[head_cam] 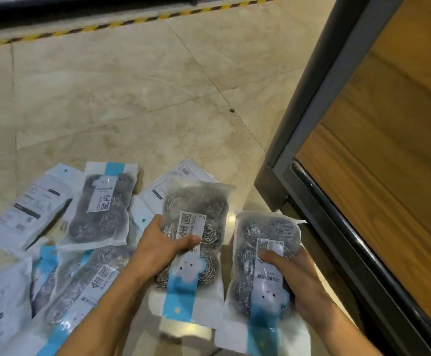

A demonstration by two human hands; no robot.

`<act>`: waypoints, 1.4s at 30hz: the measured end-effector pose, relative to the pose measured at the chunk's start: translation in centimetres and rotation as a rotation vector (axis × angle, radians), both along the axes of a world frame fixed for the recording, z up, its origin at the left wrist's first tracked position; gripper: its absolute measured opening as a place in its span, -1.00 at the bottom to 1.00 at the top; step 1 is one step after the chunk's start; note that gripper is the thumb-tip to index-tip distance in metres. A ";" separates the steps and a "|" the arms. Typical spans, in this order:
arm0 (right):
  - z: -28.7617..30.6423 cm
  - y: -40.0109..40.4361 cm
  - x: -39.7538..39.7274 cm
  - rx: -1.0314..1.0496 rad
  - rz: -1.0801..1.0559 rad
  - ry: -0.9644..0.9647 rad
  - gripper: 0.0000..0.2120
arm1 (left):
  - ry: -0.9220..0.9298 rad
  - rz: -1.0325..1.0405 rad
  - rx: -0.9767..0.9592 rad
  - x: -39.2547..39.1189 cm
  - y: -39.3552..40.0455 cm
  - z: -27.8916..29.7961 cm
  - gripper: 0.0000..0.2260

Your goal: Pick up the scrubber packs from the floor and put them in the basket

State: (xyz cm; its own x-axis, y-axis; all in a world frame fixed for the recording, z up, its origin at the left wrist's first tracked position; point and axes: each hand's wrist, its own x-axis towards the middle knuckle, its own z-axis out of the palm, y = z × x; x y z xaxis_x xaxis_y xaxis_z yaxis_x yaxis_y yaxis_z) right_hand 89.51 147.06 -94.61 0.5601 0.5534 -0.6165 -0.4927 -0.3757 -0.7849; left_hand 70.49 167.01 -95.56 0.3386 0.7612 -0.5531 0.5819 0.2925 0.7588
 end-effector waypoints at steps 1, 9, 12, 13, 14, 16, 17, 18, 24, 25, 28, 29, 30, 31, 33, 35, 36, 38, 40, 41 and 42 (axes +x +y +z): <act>2.0 -0.1 -0.6 0.008 0.033 0.022 -0.64 | -0.006 0.012 0.005 -1.0 0.0 2.4 -0.48; 25.4 2.8 -3.1 0.019 0.138 -0.036 -0.71 | -0.090 0.160 0.019 -7.2 -0.1 27.1 -0.44; 37.1 3.6 -2.9 0.090 0.132 -0.151 -0.63 | -0.154 0.188 0.064 -7.7 -0.3 39.1 -0.46; 41.0 3.7 -2.9 0.108 0.126 -0.191 -0.62 | -0.177 0.201 0.079 -7.9 -0.3 43.0 -0.46; 44.9 3.8 -2.8 0.121 0.125 -0.233 -0.62 | -0.208 0.210 0.089 -7.8 -0.4 47.1 -0.44; 52.9 3.8 -2.7 0.153 0.131 -0.314 -0.60 | -0.252 0.224 0.114 -7.4 -0.6 55.3 -0.29; 56.9 3.8 -2.7 0.174 0.139 -0.351 -0.59 | -0.265 0.217 0.132 -7.2 -0.8 59.3 -0.23; 60.7 3.6 -2.7 0.200 0.153 -0.381 -0.59 | -0.277 0.205 0.158 -7.0 -1.1 63.0 -0.22; 78.3 1.5 -1.8 0.302 0.163 -0.478 -0.39 | -0.415 0.142 0.244 -6.2 -4.0 81.1 -0.38; 80.4 1.1 -1.8 0.308 0.166 -0.488 -0.34 | -0.430 0.142 0.244 -6.4 -4.6 83.2 -0.37; 84.7 -1.1 -1.3 0.320 0.144 -0.509 -0.48 | -0.469 0.130 0.237 -6.8 -6.6 87.6 -0.34; 85.8 -1.9 -1.3 0.327 0.140 -0.505 -0.51 | -0.482 0.135 0.239 -6.8 -7.3 88.7 -0.33; 86.8 -2.7 -1.3 0.339 0.132 -0.507 -0.52 | -0.500 0.143 0.243 -6.6 -8.0 89.6 -0.33; 87.7 -3.5 -1.3 0.354 0.122 -0.516 -0.54 | -0.520 0.150 0.246 -6.4 -8.6 90.5 -0.33; 89.1 -4.6 -1.1 0.386 0.091 -0.528 -0.57 | -0.549 0.149 0.250 -5.7 -9.6 92.1 -0.35; 90.1 -5.5 -0.7 0.416 0.087 -0.522 -0.55 | -0.569 0.141 0.244 -4.7 -10.5 93.3 -0.36; 90.4 -6.0 -0.5 0.423 0.078 -0.523 -0.52 | -0.576 0.129 0.238 -4.2 -10.9 93.8 -0.36; 91.1 -6.9 0.0 0.423 0.033 -0.536 -0.47 | -0.589 0.091 0.235 -3.0 -11.5 94.5 -0.38; 91.5 -8.1 0.3 0.429 -0.008 -0.546 -0.46 | -0.604 0.042 0.227 -1.8 -11.8 94.7 -0.45; 91.8 -8.9 0.3 0.430 -0.035 -0.551 -0.46 | -0.612 0.015 0.223 -1.2 -11.9 94.8 -0.48; 92.0 -9.7 0.2 0.422 -0.073 -0.562 -0.45 | -0.621 -0.013 0.215 -0.6 -12.0 94.8 -0.51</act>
